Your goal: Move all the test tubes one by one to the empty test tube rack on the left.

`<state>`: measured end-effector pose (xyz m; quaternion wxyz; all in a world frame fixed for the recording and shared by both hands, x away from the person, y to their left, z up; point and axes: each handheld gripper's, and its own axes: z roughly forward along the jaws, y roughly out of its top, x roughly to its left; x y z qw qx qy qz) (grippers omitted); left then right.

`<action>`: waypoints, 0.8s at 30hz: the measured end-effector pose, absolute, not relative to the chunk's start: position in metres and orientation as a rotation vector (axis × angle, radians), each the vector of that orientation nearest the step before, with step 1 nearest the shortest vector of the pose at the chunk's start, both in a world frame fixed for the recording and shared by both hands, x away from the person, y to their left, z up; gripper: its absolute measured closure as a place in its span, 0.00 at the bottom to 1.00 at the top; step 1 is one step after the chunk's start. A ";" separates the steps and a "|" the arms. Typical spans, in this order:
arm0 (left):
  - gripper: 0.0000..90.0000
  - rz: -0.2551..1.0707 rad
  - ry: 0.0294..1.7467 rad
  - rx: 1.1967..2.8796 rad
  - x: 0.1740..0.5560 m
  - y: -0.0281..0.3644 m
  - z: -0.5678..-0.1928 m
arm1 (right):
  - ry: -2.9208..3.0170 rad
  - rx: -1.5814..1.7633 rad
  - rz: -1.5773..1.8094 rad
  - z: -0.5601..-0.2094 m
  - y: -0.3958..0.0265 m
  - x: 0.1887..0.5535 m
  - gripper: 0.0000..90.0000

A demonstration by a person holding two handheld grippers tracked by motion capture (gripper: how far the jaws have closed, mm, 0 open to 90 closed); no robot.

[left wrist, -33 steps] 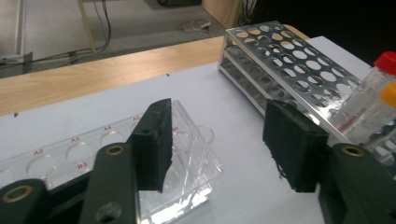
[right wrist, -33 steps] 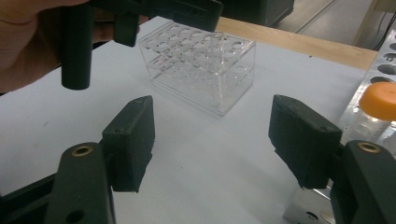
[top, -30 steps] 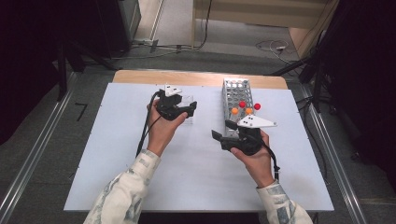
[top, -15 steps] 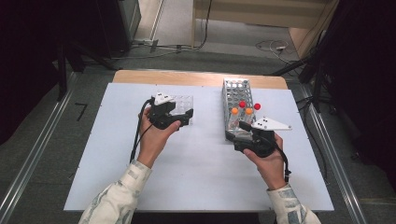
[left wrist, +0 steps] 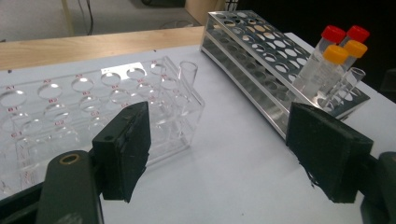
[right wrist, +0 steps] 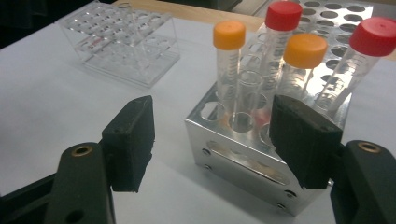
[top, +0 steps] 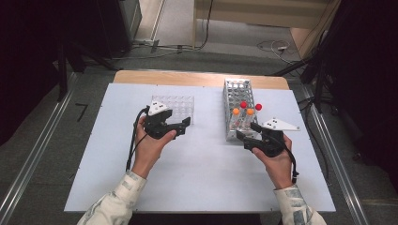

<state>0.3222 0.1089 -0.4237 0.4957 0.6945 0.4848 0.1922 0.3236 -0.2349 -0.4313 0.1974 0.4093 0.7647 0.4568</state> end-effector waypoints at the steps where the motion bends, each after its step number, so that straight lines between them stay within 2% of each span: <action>1: 0.25 0.460 1.172 1.686 0.321 0.109 -0.425 | 2.138 1.150 1.272 -0.433 -0.236 0.325 0.33; 13: 0.23 0.444 1.167 1.681 0.312 0.116 -0.434 | 2.110 1.166 1.224 -0.444 -0.230 0.340 0.40; 16: 0.23 0.440 1.173 1.684 0.313 0.117 -0.435 | 2.095 1.161 1.220 -0.448 -0.229 0.343 0.46; 18: 0.23 0.438 1.175 1.684 0.313 0.117 -0.436 | 2.083 1.154 1.223 -0.449 -0.227 0.344 0.53; 24: 0.23 0.433 1.178 1.686 0.314 0.116 -0.438 | 2.084 1.153 1.225 -0.451 -0.227 0.348 0.64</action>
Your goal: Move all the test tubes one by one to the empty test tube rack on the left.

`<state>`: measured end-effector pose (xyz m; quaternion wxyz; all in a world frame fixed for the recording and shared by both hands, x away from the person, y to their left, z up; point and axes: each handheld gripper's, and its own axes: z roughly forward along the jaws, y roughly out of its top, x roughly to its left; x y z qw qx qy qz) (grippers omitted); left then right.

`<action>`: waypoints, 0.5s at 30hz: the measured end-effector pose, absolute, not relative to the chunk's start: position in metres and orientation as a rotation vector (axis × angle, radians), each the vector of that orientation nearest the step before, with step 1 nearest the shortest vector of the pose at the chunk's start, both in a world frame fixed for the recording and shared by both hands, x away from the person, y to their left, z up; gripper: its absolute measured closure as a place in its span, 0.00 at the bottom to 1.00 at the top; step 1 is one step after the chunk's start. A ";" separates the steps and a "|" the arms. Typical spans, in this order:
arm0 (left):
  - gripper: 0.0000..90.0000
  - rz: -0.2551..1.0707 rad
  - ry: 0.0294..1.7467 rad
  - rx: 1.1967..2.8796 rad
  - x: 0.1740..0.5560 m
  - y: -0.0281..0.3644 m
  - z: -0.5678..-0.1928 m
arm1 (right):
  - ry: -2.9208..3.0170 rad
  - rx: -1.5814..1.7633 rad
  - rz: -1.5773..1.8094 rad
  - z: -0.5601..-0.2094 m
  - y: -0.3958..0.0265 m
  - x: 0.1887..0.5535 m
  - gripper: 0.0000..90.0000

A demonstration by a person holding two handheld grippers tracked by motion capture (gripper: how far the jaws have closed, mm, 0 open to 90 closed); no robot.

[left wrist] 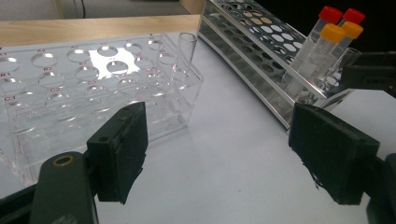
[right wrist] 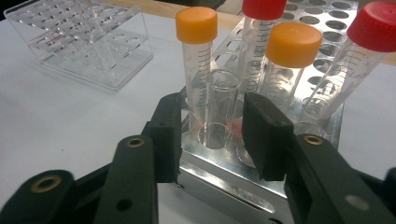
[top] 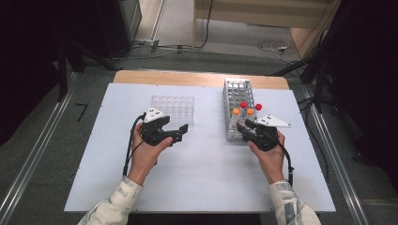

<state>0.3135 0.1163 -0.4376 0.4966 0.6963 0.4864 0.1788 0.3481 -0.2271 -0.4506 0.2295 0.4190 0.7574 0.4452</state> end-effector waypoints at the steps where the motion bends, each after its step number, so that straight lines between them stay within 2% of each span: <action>1: 0.23 0.432 1.180 1.688 0.314 0.116 -0.438 | 2.085 1.156 1.224 -0.451 -0.227 0.349 0.65; 15: 0.23 0.422 1.183 1.692 0.315 0.115 -0.441 | 2.084 1.158 1.219 -0.455 -0.226 0.354 0.77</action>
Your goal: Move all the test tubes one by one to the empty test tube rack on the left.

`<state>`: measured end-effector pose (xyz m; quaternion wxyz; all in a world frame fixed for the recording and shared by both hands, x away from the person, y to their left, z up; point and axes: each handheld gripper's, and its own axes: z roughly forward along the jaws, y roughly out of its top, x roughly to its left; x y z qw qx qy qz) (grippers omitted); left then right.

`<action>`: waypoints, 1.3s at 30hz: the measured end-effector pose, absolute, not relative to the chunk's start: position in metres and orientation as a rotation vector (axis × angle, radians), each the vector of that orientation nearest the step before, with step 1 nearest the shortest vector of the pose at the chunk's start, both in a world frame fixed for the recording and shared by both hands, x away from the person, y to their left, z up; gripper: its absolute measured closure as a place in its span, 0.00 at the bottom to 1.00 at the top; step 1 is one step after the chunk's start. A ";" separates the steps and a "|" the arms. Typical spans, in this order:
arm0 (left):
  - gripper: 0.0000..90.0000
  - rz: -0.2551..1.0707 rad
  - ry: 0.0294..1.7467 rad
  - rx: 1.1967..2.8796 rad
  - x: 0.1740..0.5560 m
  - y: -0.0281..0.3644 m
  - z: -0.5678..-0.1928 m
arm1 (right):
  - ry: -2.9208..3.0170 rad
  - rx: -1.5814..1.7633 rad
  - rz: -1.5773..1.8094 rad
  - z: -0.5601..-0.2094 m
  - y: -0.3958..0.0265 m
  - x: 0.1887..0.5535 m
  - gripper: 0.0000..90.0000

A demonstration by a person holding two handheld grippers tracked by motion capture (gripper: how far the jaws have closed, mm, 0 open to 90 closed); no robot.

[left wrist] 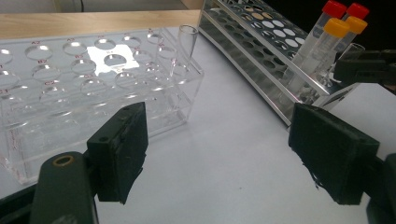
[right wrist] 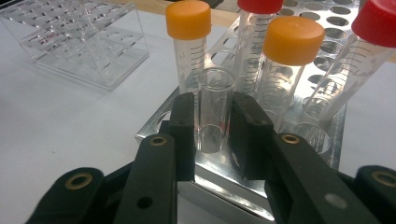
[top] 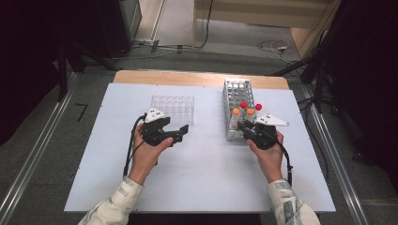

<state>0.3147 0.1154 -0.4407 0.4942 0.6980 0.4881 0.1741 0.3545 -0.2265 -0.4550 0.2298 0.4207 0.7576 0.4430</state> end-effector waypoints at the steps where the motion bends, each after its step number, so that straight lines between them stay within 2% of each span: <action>1: 0.23 0.420 1.184 1.693 0.315 0.115 -0.441 | 2.083 1.157 1.219 -0.455 -0.226 0.355 0.79; 11: 0.23 0.422 1.181 1.693 0.315 0.116 -0.440 | 2.064 1.137 1.235 -0.448 -0.227 0.352 0.81; 26: 0.23 0.423 1.179 1.696 0.314 0.115 -0.440 | 1.976 1.039 1.354 -0.391 -0.232 0.328 0.81; 39: 0.23 0.427 1.184 1.690 0.315 0.118 -0.440 | 2.066 0.972 1.352 -0.398 -0.205 0.322 0.81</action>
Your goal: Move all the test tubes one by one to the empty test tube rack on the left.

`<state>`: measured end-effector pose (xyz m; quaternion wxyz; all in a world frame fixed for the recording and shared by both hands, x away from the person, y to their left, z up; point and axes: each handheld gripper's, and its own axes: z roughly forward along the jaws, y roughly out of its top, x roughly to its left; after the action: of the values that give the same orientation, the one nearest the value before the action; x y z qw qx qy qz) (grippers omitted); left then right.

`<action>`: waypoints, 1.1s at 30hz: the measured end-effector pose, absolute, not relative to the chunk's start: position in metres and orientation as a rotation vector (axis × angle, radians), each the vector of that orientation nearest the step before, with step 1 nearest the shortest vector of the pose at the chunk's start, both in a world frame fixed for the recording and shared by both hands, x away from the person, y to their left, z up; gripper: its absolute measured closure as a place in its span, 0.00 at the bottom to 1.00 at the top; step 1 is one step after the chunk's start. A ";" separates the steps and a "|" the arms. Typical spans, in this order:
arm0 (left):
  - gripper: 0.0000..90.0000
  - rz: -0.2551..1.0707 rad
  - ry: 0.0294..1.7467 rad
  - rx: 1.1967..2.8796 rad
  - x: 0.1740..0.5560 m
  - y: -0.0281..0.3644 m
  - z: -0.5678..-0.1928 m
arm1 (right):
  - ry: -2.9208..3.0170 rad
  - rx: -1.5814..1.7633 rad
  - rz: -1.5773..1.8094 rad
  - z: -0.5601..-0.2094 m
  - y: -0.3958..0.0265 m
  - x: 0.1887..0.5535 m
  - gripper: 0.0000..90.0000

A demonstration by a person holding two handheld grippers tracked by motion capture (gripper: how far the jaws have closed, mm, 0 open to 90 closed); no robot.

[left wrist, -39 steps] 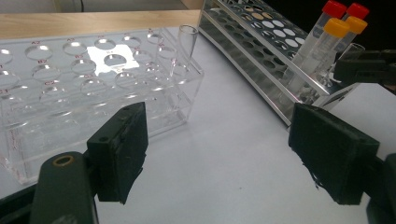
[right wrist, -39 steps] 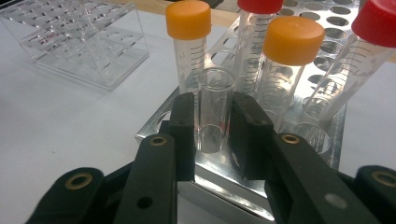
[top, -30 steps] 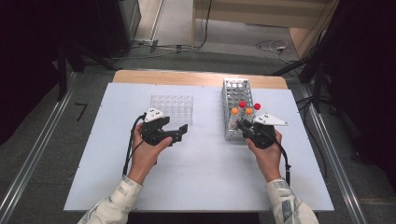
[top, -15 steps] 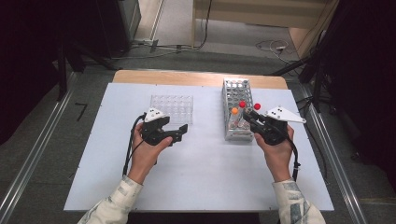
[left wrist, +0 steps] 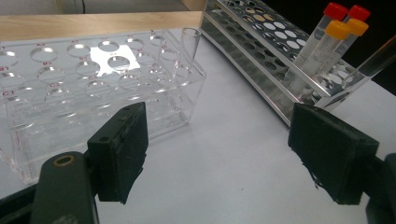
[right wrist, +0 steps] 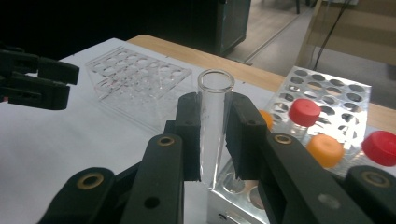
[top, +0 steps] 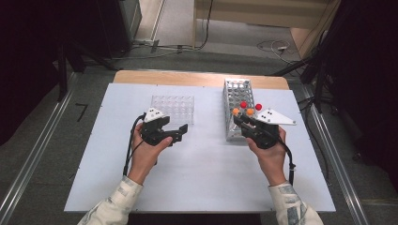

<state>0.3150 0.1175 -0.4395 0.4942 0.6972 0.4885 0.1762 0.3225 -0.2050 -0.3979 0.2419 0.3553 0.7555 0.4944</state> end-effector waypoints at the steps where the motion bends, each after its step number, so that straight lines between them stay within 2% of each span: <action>1: 0.23 0.426 1.184 1.691 0.315 0.117 -0.439 | 2.073 0.968 1.354 -0.399 -0.203 0.322 0.81; 19: 0.23 0.425 1.186 1.675 0.314 0.121 -0.436 | 2.199 0.922 1.347 -0.418 -0.156 0.330 0.81; 33: 0.27 0.417 1.174 1.662 0.317 0.121 -0.424 | 2.286 0.912 1.328 -0.437 -0.115 0.342 0.81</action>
<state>0.3171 0.1215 -0.4239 0.5076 0.6894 0.4870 0.1729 0.3419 -0.1152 -0.4375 0.1715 0.3214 0.8054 0.4676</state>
